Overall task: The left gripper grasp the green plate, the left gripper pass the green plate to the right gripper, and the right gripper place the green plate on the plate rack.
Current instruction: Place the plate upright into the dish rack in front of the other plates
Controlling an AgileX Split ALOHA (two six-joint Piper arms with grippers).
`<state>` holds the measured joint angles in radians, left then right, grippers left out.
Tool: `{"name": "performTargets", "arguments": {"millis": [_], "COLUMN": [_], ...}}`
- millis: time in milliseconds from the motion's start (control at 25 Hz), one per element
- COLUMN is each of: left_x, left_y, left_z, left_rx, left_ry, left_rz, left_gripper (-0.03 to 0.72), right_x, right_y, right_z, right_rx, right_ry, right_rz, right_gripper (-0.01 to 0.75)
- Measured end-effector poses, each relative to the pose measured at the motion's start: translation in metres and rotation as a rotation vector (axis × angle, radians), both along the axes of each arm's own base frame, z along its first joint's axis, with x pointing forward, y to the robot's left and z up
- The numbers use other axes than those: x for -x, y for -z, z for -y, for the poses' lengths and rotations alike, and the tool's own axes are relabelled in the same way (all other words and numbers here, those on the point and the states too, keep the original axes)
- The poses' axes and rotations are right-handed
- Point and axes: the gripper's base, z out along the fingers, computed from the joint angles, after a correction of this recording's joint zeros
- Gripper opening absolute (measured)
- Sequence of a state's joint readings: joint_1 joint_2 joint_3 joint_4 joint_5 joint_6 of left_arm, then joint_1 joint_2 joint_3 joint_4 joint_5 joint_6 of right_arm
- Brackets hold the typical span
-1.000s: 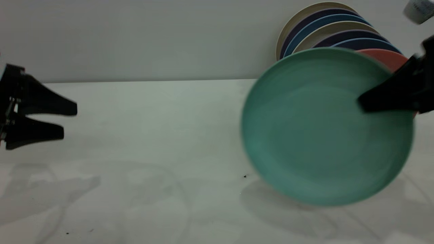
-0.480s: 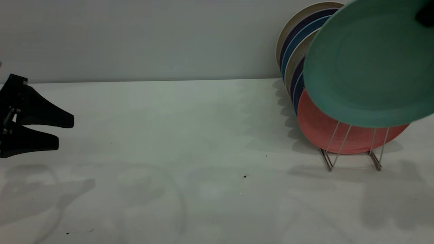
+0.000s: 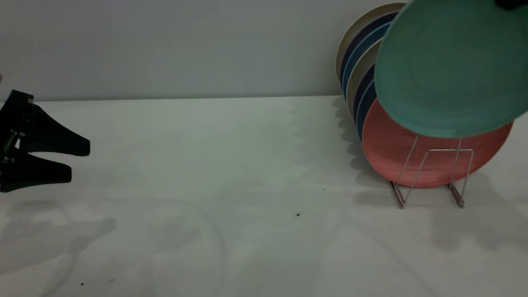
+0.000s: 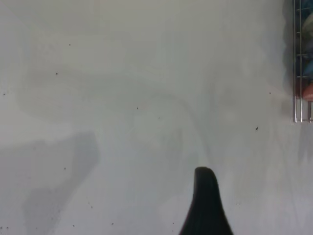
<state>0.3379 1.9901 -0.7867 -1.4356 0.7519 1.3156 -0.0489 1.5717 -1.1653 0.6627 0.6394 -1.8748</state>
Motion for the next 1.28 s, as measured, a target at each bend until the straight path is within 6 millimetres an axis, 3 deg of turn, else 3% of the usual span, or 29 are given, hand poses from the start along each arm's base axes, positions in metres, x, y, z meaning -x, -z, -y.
{"name": "performTargets", "arguments": {"millis": [240, 1040, 1160, 1280], "left_x": [0.0, 0.0, 0.0, 0.0], "left_y": [0.0, 0.0, 0.0, 0.0], "left_z": [0.0, 0.0, 0.0, 0.0], "left_rx": [0.0, 0.001, 0.001, 0.001], "left_ry": [0.0, -0.001, -0.001, -0.002], "left_rz": [0.0, 0.0, 0.0, -0.001], "left_gripper": [0.583, 0.583, 0.583, 0.583], "right_x": [-0.019, -0.034, -0.036, -0.038], "right_y": [0.009, 0.042, 0.047, 0.05], "right_z": [0.003, 0.005, 0.005, 0.004], "right_rx": [0.025, 0.063, 0.053, 0.029], "right_ry": [0.005, -0.022, -0.019, -0.01], "right_rz": [-0.045, -0.096, -0.11, -0.12], "right_gripper": [0.082, 0.082, 0.105, 0.176]}}
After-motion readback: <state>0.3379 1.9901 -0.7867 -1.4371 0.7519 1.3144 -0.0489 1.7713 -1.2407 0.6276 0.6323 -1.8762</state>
